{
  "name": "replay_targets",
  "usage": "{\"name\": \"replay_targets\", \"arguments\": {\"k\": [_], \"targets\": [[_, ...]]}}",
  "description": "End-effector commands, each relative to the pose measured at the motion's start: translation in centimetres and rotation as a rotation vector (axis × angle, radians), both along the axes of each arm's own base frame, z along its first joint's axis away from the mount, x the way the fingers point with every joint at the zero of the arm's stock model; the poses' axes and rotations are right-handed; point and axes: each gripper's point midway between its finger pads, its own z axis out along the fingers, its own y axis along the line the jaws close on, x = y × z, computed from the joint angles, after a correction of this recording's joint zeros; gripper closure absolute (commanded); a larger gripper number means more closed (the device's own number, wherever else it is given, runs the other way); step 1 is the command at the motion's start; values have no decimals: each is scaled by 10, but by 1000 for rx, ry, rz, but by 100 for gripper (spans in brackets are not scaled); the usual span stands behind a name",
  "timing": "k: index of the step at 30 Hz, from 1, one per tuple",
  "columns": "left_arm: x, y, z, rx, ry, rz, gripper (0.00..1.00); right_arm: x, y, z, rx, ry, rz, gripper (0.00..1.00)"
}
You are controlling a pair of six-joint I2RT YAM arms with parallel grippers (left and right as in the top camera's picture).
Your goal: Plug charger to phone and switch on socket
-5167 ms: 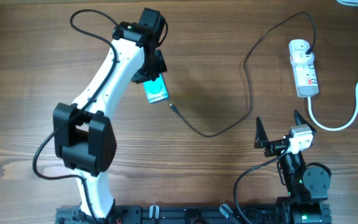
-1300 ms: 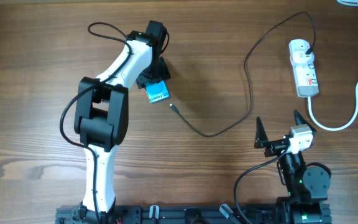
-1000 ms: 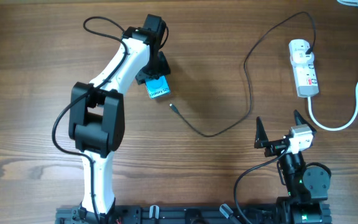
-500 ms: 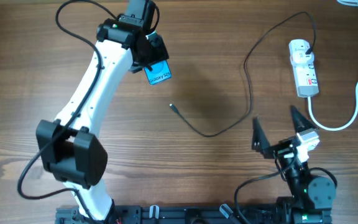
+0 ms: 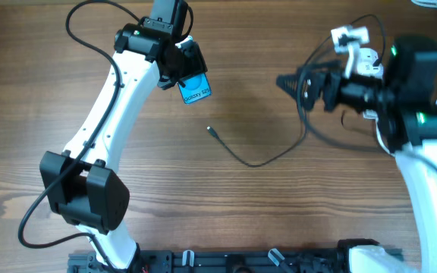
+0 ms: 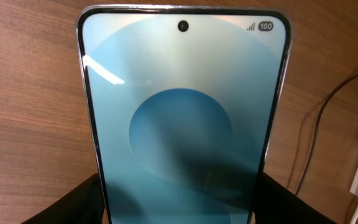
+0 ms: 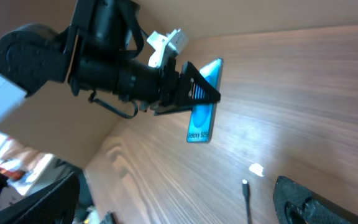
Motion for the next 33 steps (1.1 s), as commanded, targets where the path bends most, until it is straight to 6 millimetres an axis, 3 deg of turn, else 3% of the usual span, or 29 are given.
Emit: {"name": "replay_targets", "arguments": {"k": [1, 5, 7, 10, 14, 15, 18, 22, 27, 33], "targets": [[-1, -1, 18, -25, -40, 1, 36, 24, 12, -5, 80, 30, 94, 0], [-1, -1, 18, -24, -41, 1, 36, 43, 53, -42, -21, 8, 107, 0], [-1, -1, 18, -24, -40, 1, 36, 42, 75, -56, -51, 6, 140, 0], [-2, -2, 17, -24, -37, -8, 36, 43, 88, -79, -64, 67, 163, 35], [-3, -2, 17, -24, -36, -8, 35, 52, 93, -112, -72, 137, 176, 37], [-3, -2, 17, -23, -33, -8, 35, 54, 105, -127, -75, 144, 201, 37], [-3, -2, 17, -22, -33, -8, 36, 48, 130, -134, -38, 119, 291, 44], [-5, -1, 16, -19, -28, -11, 35, 42, 154, -142, -22, 87, 357, 46], [-5, -1, 16, -19, -27, -12, 35, 43, 161, -140, -16, 50, 369, 49], [-5, -2, 16, -25, -25, -14, 35, 52, 164, -165, -11, 101, 355, 53]]}}
